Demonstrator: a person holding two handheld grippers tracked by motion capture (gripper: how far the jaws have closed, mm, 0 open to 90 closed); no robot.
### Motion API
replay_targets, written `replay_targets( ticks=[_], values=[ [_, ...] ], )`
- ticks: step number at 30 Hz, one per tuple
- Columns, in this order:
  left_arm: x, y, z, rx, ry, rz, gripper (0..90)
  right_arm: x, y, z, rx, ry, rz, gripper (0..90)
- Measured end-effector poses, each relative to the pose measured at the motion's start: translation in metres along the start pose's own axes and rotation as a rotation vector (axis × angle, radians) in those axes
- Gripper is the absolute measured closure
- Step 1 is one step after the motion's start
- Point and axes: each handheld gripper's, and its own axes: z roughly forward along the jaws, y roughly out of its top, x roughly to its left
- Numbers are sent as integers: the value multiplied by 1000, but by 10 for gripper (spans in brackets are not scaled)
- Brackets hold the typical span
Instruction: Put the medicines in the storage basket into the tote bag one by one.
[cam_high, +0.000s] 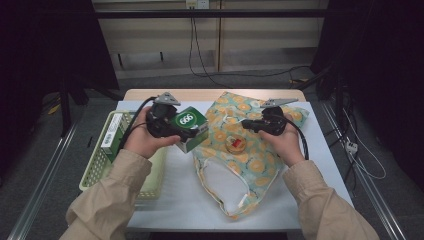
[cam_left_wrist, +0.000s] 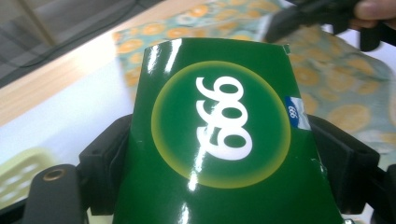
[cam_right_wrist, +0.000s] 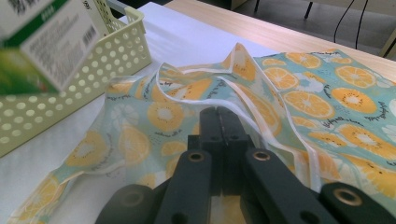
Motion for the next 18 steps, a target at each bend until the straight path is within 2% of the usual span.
replay_targets(
  ticks=[4,8,12,16,17,18],
  values=[
    [-14,-1,21,11,-35,21,182,0,0,-1,-2,0,0,900],
    [-23,-4,39,15,-71,17,181,0,0,-1,-3,-1,0,900],
    [-32,-6,55,27,-95,38,181,1,0,-1,-4,-1,-2,900],
    [-39,-11,71,35,-112,29,180,1,0,-1,-6,1,-1,900],
    [-41,-13,75,43,-100,30,180,1,0,-1,-7,1,-1,900],
    [-41,-14,80,46,-123,27,180,1,0,-1,-6,1,-1,900]
  ],
)
